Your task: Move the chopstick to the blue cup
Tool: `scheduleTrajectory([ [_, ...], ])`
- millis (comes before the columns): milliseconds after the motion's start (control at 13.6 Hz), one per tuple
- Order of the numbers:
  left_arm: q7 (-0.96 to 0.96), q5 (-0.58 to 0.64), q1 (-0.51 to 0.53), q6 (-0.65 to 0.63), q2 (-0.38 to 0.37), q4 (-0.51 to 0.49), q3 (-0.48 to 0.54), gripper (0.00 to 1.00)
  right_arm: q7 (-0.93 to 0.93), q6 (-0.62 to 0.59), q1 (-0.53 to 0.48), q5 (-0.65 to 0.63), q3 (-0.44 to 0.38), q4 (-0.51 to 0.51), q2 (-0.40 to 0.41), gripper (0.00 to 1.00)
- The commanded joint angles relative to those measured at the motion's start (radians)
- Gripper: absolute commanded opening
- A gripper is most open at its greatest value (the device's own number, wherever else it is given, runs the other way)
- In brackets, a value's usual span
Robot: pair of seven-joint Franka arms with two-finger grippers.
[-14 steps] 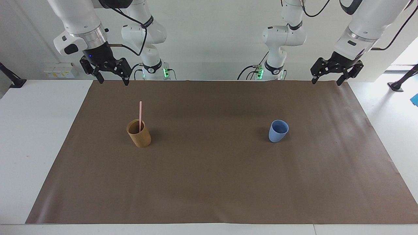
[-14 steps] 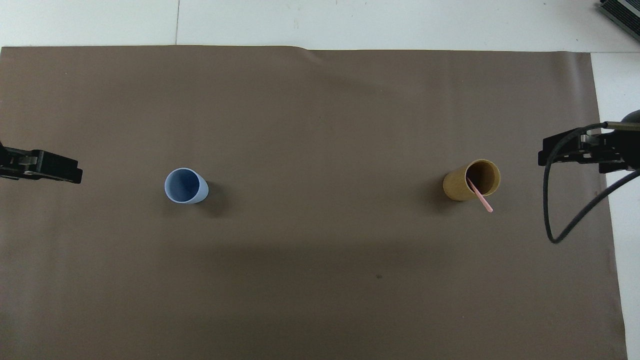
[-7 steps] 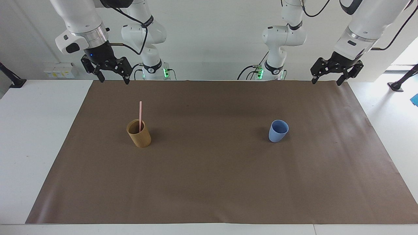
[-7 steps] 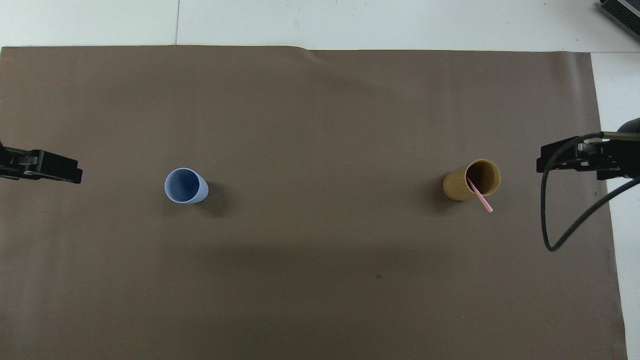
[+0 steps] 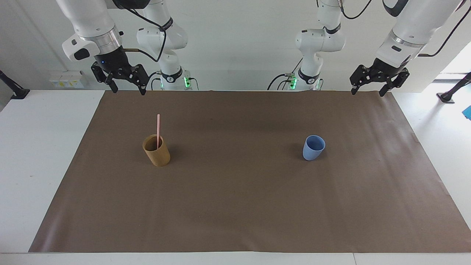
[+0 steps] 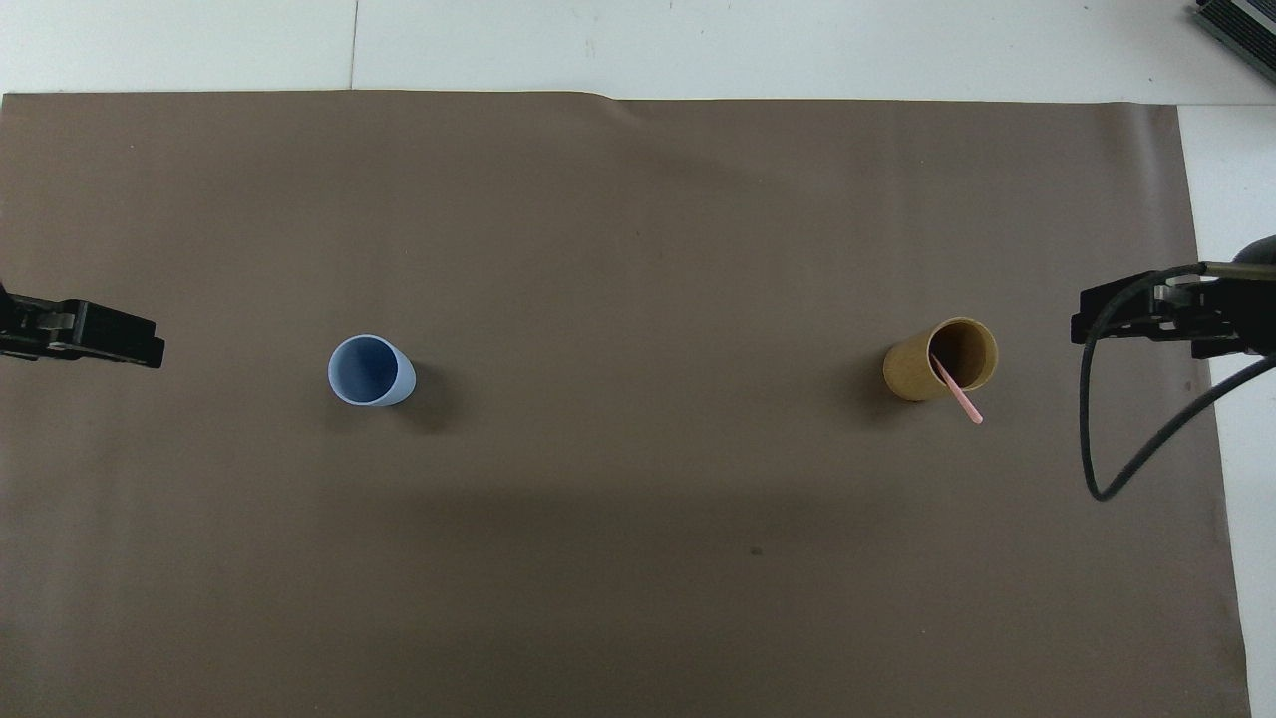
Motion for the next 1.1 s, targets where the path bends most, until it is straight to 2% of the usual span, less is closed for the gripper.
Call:
scheduleTrajectory([
  [0,-0.015,0.006,0.011,-0.043,0.003,0.024,-0.010,1.00,-0.023,0.021,-0.020,0.006,0.011,-0.032,-0.024,1.00],
  [147,-0.012,-0.006,0.000,0.034,-0.006,-0.025,-0.011,1.00,-0.023,0.022,-0.020,0.006,0.011,-0.032,-0.024,1.00],
  [587,-0.170,-0.007,-0.006,0.434,-0.023,-0.355,-0.016,1.00,-0.023,0.021,-0.020,0.006,0.011,-0.032,-0.024,1.00],
  [734,-0.218,-0.007,-0.039,0.488,-0.001,-0.401,-0.019,1.00,-0.023,0.022,-0.020,0.006,0.011,-0.032,-0.024,1.00],
  [1028,-0.232,-0.008,-0.096,0.595,0.020,-0.574,-0.019,1.00,-0.023,0.022,-0.020,0.006,0.011,-0.032,-0.024,1.00],
])
